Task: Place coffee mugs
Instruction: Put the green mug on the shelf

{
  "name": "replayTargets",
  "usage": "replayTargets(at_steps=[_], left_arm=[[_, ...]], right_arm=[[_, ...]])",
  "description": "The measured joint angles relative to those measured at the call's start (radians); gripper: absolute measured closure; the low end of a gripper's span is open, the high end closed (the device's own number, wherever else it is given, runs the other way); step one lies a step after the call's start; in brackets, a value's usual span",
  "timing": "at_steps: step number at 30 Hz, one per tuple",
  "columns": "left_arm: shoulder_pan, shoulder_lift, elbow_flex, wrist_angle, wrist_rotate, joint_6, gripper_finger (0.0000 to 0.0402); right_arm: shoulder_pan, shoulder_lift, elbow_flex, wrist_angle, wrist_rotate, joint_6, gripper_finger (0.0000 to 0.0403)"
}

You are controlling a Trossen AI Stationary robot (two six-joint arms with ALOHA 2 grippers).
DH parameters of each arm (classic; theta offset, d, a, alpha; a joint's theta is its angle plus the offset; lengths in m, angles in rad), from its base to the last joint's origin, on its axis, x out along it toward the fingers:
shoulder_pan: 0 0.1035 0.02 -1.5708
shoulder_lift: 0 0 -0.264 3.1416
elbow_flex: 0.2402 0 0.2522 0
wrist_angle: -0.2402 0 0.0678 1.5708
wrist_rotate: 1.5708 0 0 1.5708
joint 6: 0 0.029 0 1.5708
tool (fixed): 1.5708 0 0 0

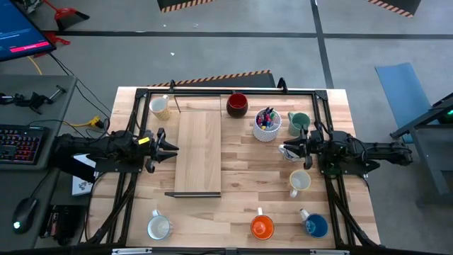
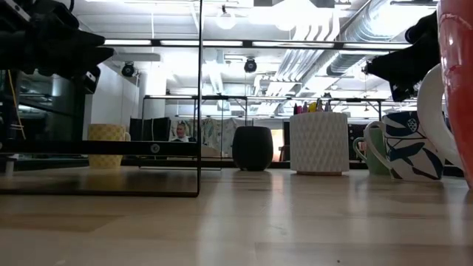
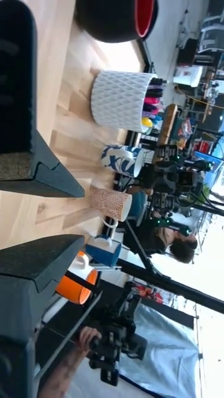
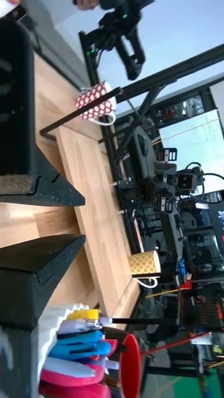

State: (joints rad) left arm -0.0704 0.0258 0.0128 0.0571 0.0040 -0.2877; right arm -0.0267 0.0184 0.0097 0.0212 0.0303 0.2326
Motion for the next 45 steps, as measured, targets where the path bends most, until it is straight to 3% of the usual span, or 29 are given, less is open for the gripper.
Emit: replayTargets(at_steps=[11, 21, 30, 40, 45], left_arm=[[0.0, 0.0, 0.0, 0.001, -0.009, -0.006, 0.0304], [0.0, 0.0, 0.0, 0.001, -0.168, 0.024, 0.0304], [0.0, 0.0, 0.0, 0.001, -0.171, 0.042, 0.0304], [-0.001, 0.0, 0.0, 0.0, -0.163, 0.212, 0.0304], [0.0, 0.0, 0.0, 0.0, -0.165, 0.201, 0.0304]], right_arm=[[0.0, 0.0, 0.0, -0.002, 0.0, 0.068, 0.0336], [0.0, 0.0, 0.0, 0.005, 0.059, -0.013, 0.0336], [0.0, 0.0, 0.0, 0.006, 0.064, -0.058, 0.0336], [0.0, 0.0, 0.0, 0.006, 0.064, -0.058, 0.0336], [0.0, 0.0, 0.0, 0.006, 0.064, -0.058, 0.0336]])
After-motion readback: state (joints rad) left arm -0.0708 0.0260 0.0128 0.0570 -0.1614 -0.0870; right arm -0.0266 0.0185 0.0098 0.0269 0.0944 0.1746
